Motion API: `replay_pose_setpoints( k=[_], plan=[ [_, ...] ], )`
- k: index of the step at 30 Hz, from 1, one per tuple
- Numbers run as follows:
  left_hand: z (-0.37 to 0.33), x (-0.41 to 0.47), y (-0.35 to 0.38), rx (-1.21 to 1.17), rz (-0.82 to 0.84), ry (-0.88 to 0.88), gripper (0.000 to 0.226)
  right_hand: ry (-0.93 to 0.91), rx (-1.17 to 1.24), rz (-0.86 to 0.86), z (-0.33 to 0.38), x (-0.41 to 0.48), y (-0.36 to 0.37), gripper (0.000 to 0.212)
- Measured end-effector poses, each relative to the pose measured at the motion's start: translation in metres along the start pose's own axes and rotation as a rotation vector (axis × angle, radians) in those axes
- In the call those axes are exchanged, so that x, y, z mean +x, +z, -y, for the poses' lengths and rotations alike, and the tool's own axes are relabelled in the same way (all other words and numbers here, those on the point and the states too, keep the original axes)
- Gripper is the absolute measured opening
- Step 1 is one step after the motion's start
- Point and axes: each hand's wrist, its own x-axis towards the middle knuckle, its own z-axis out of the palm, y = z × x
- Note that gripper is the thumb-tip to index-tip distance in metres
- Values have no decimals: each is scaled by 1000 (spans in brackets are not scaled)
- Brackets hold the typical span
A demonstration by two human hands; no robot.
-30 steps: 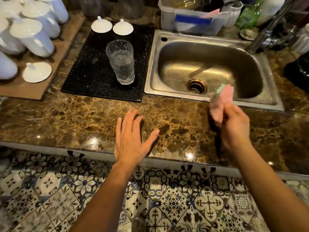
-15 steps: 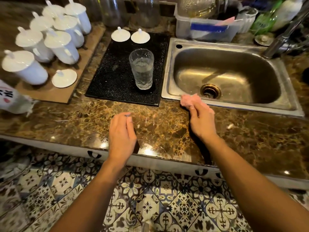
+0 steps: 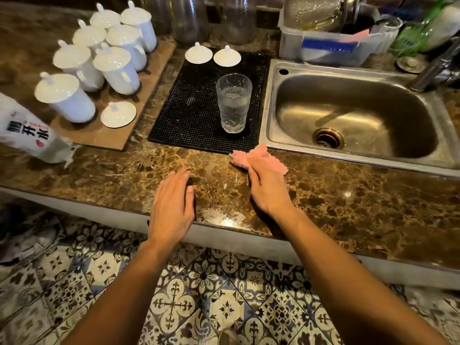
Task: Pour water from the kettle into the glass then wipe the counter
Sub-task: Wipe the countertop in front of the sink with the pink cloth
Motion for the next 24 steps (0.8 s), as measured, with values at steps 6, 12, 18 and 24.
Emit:
replay_pose_setpoints(
  k=[6,12,18,24],
  plan=[
    [9,-12,-4,60,46,51,47,-135,3,251,23,-18,9,37],
    [3,-29,-12,48,111,71,53,-195,-68,415,-2,-61,-12,39],
    [-12,-41,-19,7,153,63,52,-85,-29,379,-30,-121,-38,41],
    [-44,-59,-25,-7,194,88,43,43,121,382,-8,-173,-23,34]
  ],
)
